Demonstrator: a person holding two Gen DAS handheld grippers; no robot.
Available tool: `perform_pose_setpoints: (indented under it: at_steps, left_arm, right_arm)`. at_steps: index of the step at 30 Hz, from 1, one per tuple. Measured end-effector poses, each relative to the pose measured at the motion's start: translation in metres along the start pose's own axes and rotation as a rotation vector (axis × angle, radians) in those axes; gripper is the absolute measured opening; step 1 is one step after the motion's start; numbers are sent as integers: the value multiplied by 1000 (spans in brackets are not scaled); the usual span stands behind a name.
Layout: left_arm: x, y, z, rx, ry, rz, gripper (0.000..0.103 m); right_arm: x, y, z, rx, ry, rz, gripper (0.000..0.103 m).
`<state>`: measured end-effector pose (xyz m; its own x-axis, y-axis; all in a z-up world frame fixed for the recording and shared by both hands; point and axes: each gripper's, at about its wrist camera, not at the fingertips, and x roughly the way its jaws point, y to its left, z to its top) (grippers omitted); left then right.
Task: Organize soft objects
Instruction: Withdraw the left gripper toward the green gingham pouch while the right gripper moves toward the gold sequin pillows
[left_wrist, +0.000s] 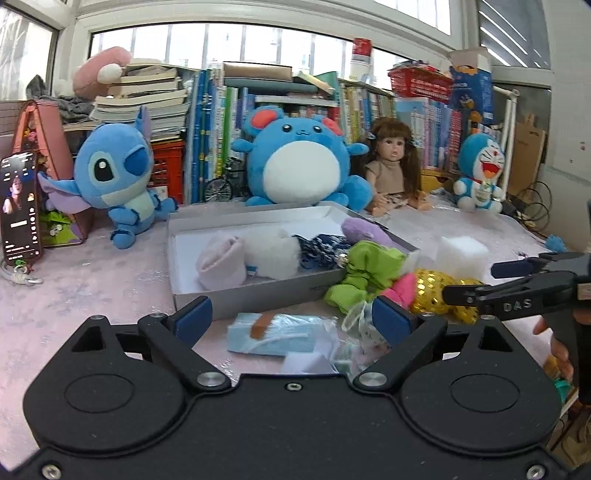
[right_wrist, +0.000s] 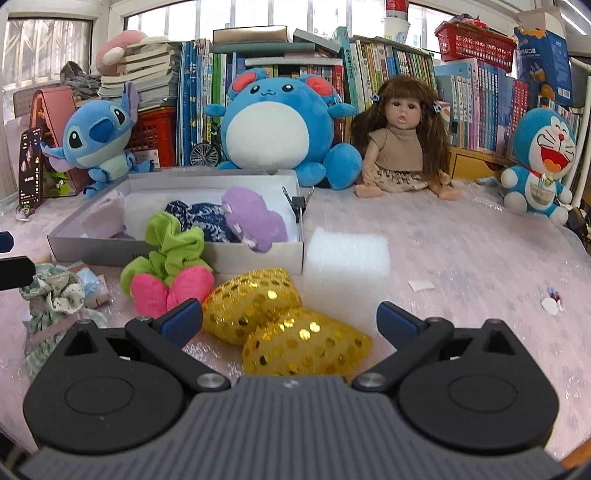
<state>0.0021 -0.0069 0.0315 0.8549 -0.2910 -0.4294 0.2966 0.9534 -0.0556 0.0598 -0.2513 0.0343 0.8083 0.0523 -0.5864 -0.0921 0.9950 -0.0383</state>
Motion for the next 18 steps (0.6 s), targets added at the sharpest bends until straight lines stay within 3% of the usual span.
perform_pose_setpoints:
  at_steps: [11,14,18]
  left_arm:
    - [-6,-20,-12,71,14,-73,93]
    - [-7,-28,-17,106,32,-96,85]
    - [-9,-35,-21,114,61,-157,63]
  right_arm:
    - [3,-1,-9,15,25,-1,103]
    - [4,0,-11,14,29,0,103]
    - [5,1,-13,13,33,0,103]
